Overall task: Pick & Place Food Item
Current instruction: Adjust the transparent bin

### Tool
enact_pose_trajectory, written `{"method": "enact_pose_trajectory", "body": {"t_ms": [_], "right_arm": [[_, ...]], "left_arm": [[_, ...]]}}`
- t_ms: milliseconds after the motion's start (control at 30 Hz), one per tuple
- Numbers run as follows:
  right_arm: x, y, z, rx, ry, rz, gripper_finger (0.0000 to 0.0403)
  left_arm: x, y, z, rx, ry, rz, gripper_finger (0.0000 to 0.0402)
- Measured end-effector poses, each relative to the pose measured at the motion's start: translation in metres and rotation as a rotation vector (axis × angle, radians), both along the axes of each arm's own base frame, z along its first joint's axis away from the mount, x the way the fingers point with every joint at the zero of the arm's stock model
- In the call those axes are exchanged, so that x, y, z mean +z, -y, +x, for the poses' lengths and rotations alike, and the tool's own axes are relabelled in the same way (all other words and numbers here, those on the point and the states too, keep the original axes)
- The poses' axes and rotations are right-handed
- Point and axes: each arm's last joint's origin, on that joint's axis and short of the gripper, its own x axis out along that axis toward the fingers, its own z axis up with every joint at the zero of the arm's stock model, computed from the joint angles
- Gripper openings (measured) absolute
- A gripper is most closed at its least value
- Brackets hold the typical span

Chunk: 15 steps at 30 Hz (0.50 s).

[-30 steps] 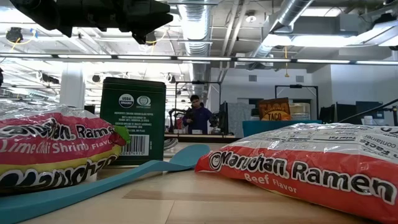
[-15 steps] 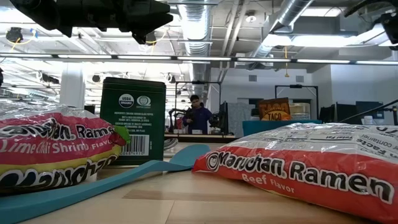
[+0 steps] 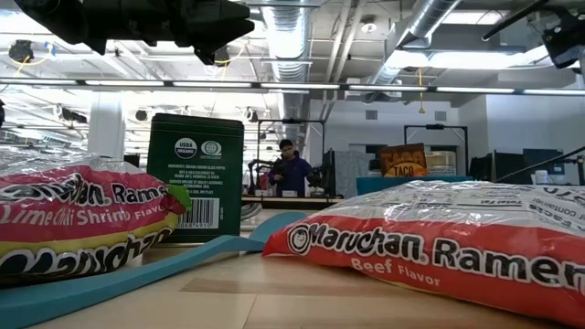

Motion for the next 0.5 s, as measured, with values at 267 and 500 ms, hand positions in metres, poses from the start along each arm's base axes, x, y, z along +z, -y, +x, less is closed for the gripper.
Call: {"method": "enact_pose_trajectory", "body": {"t_ms": [267,500], "right_arm": [[0.000,-0.007,-0.006,-0.079,-0.007,0.025,0.0002],[0.000,-0.011,-0.011,-0.214,-0.001,0.037,0.0001]], "left_arm": [[-0.001,0.000,0.000,0.001,-0.010,0.000,0.0136],[-0.001,0.000,0.000,0.002,-0.008,0.000,0.0136]]}}
